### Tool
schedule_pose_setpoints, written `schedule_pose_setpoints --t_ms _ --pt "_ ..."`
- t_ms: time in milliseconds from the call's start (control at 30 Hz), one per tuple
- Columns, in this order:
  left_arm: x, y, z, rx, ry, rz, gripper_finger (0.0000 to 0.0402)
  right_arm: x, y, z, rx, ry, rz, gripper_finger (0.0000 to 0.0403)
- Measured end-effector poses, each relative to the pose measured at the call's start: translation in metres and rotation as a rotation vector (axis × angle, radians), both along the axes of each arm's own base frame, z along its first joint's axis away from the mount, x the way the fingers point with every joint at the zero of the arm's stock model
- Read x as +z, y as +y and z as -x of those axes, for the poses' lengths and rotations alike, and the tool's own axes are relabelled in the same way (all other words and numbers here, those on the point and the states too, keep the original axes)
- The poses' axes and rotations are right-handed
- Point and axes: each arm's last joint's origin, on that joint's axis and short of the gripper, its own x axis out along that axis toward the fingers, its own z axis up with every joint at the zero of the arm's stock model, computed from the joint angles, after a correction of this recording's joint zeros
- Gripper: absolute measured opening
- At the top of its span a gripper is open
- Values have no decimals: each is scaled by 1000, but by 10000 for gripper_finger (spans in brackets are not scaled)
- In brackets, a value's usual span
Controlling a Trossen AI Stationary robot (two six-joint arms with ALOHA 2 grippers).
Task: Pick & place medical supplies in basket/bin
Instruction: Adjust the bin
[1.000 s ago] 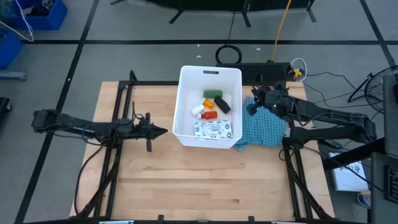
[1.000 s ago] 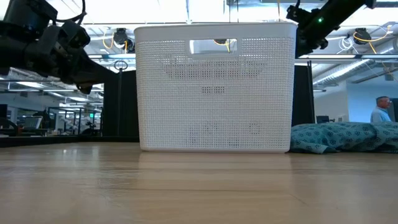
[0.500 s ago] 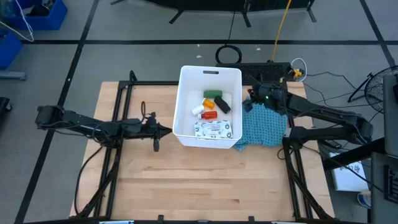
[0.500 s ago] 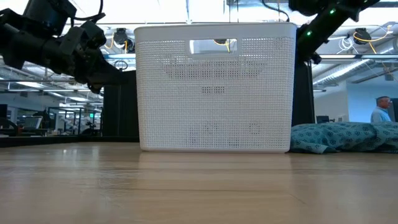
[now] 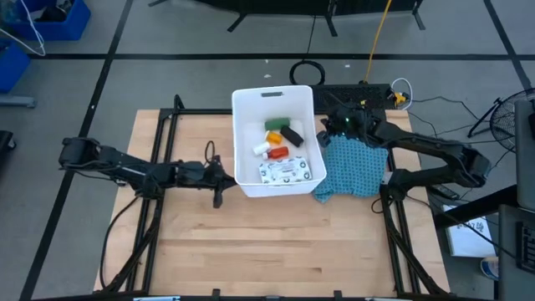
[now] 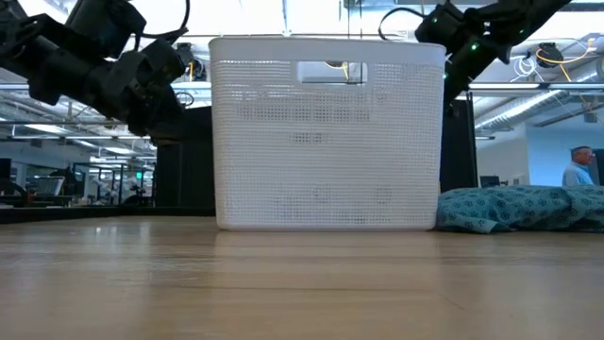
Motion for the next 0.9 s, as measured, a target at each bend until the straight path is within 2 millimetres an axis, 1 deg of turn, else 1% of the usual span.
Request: schedule_pose_setpoints --t_ms 133,233,433,567,667,800,900 --pt "-5 0 -2 0 32 -18 10 -1 -5 1 -18 -3 0 0" --pt "-5 1 -2 12 35 -24 4 -1 -4 0 -20 -11 -11 0" --pt "-3 3 1 26 45 -23 10 -3 7 -5 30 -21 -68 0" --pt "0 5 12 101 102 -29 3 -3 17 -4 -18 55 -12 0" --pt "8 6 22 140 100 -20 6 0 22 4 -61 111 35 0" --pt "19 4 35 158 67 -11 3 13 30 18 -60 92 53 0" --pt "26 6 45 254 47 -50 4 19 39 25 -8 59 25 0"
